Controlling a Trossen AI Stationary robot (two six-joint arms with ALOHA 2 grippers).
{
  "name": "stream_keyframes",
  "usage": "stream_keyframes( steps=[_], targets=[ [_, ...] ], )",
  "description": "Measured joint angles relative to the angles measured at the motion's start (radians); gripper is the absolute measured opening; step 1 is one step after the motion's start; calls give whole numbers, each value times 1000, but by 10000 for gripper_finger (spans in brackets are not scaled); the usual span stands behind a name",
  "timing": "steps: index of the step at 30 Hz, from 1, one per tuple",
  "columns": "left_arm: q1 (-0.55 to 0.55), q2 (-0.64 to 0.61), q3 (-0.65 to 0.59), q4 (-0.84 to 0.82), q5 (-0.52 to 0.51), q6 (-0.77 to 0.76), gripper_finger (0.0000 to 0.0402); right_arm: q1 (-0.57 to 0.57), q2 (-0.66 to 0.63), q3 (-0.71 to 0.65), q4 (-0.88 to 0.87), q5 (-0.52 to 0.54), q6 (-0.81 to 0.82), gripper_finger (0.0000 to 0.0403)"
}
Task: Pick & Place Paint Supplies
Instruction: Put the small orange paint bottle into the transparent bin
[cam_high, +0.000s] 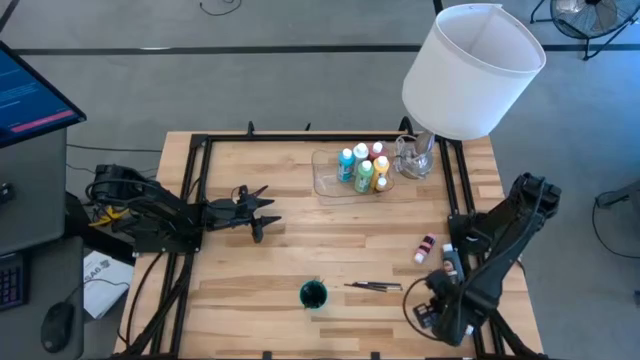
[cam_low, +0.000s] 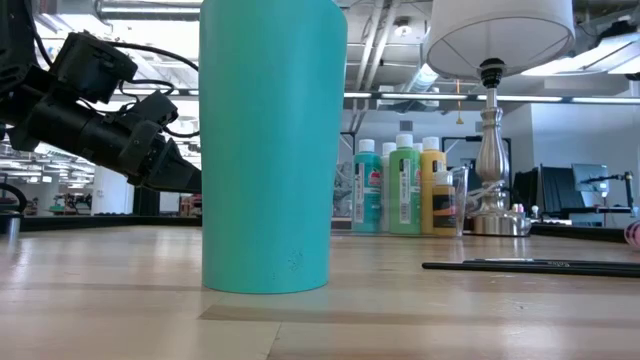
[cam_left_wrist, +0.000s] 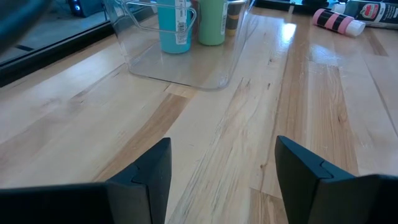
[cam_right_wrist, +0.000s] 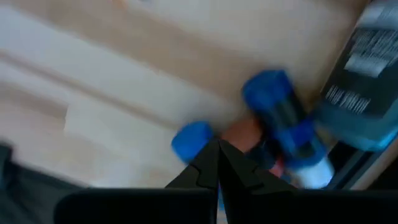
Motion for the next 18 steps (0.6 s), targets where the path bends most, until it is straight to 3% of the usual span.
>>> stream_keyframes(
  steps=[10,18],
  targets=[
    [0,0,0,4,0,5,186,83,0,1,227,-61,100,0],
    [0,0,0,3,1,7,186,106,17,2,268,-120,116,0]
  ],
)
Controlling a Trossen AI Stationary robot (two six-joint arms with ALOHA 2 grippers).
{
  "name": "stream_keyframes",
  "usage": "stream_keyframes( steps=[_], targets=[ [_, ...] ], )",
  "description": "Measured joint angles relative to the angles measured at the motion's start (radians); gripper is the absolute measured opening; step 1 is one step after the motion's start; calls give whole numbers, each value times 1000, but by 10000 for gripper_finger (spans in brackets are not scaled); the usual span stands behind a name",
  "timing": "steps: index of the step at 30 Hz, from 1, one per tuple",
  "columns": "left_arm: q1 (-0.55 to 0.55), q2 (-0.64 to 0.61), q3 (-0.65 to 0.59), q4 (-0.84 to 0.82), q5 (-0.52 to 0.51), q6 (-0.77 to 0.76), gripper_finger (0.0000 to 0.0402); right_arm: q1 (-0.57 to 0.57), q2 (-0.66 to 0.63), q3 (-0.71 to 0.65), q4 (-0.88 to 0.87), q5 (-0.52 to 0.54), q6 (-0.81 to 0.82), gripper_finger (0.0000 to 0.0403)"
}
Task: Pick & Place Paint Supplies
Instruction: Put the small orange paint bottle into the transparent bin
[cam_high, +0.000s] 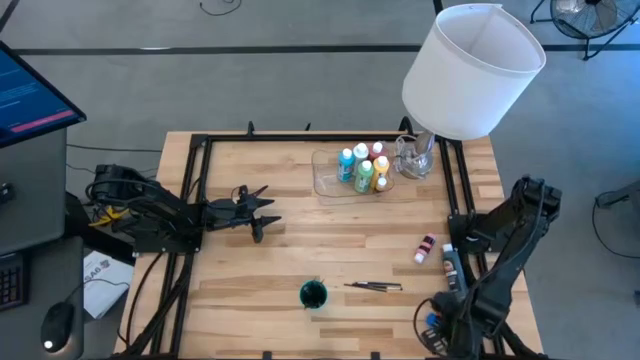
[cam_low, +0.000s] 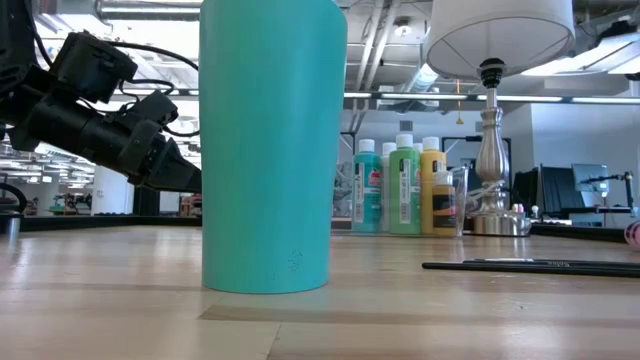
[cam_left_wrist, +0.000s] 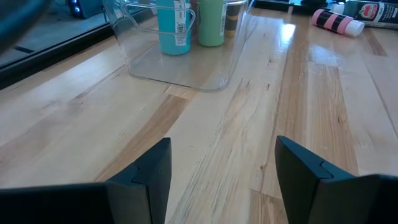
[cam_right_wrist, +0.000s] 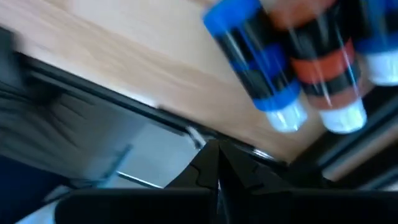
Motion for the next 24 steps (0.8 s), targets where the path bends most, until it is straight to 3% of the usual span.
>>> stream_keyframes(
  steps=[9,15,24],
  targets=[
    [0,0,0,0,4,-1,186,-14,147,0,214,-272,0,0],
    [5,0,0,0,3,0,186,-7,207,5,204,-435,-2,0],
    [41,0,0,2,-1,0,186,-8,213,3,97,-460,-44,0]
  ],
)
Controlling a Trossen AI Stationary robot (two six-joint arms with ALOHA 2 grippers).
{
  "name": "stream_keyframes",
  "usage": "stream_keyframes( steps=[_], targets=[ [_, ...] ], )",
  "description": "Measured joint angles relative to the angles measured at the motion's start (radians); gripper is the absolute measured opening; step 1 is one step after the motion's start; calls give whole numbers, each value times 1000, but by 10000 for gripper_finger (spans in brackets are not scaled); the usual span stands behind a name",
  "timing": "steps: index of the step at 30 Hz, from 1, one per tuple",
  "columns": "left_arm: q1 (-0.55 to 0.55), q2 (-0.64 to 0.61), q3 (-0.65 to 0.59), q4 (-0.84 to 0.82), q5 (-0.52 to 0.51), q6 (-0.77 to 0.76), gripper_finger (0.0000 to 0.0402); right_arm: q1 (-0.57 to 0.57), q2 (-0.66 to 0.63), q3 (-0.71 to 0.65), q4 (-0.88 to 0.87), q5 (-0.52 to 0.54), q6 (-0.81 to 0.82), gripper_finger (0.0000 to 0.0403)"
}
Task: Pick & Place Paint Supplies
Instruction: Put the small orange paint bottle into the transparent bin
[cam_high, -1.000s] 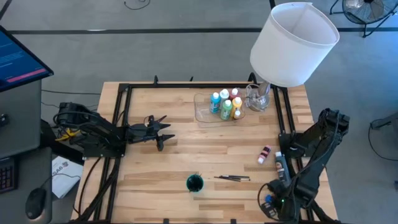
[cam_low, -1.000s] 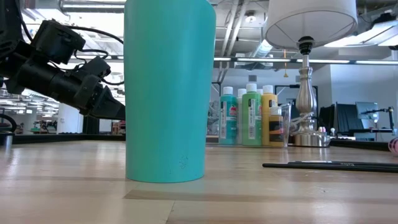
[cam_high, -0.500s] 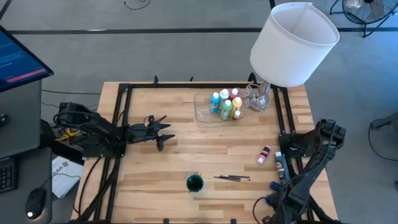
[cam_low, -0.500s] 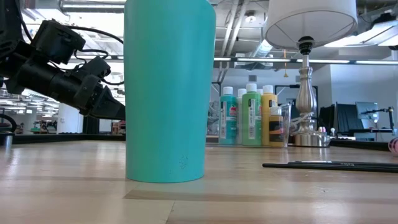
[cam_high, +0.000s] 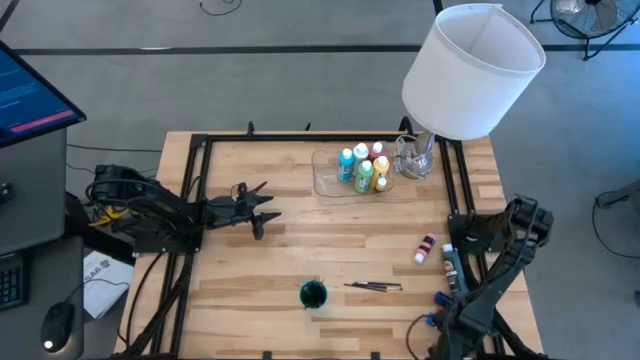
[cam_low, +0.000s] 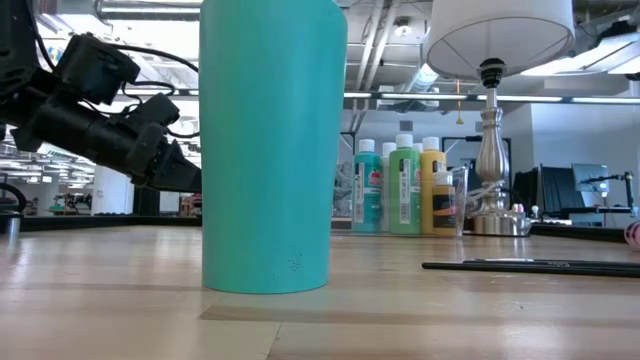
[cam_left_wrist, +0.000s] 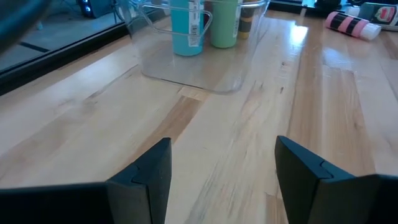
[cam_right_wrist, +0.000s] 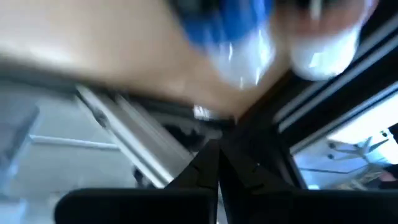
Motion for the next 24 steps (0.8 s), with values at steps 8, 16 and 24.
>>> stream_keyframes(
  steps=[8,16,24],
  targets=[
    [4,0,0,1,0,18,186,-16,2,-2,-45,25,-26,0],
    [4,0,0,4,1,18,186,-34,1,-54,-68,64,-89,0],
    [4,0,0,5,5,18,186,-82,-2,-64,-135,144,-212,0]
  ],
)
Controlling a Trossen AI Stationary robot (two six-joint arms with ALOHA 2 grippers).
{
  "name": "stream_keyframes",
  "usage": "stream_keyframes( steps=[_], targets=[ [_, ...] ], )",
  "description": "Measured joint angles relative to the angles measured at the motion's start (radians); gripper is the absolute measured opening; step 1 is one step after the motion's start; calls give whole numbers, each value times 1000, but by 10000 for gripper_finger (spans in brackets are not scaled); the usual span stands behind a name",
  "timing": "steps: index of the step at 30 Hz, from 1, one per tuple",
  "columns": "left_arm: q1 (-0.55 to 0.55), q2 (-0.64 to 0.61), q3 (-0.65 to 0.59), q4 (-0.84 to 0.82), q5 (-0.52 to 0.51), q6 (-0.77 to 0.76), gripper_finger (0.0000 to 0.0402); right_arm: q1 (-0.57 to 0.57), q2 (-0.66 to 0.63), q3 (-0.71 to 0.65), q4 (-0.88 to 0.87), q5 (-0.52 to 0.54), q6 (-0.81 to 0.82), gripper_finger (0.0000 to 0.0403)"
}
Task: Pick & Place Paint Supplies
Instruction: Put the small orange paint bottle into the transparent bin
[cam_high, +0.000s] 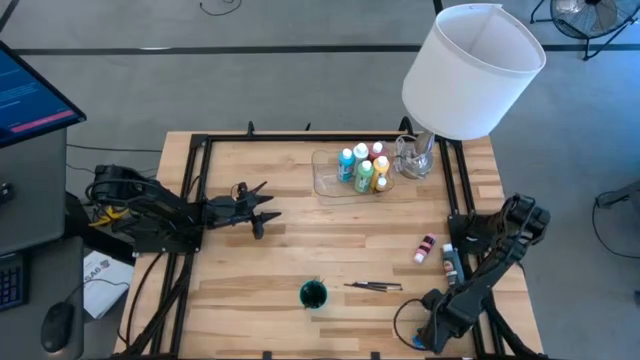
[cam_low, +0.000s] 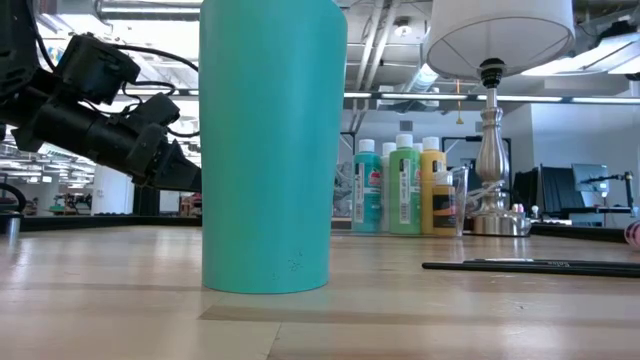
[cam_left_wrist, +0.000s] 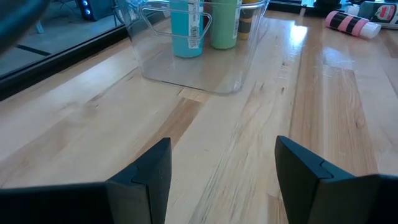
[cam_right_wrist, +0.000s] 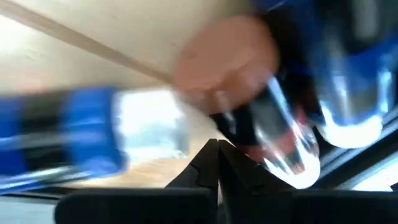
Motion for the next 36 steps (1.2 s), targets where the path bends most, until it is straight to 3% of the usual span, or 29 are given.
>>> stream_keyframes(
  steps=[6,9,23,32,36],
  targets=[
    [0,0,0,1,0,0,186,-61,-3,5,-98,11,-87,0],
    [0,0,0,1,0,0,186,-84,0,-5,-153,75,-113,0],
    [0,0,0,1,3,0,186,-104,1,11,-264,106,-95,0],
    [0,0,0,1,4,0,186,-111,-40,158,-385,145,-99,0],
    [0,0,0,1,4,0,186,-110,-58,238,-331,146,-51,0]
  ],
)
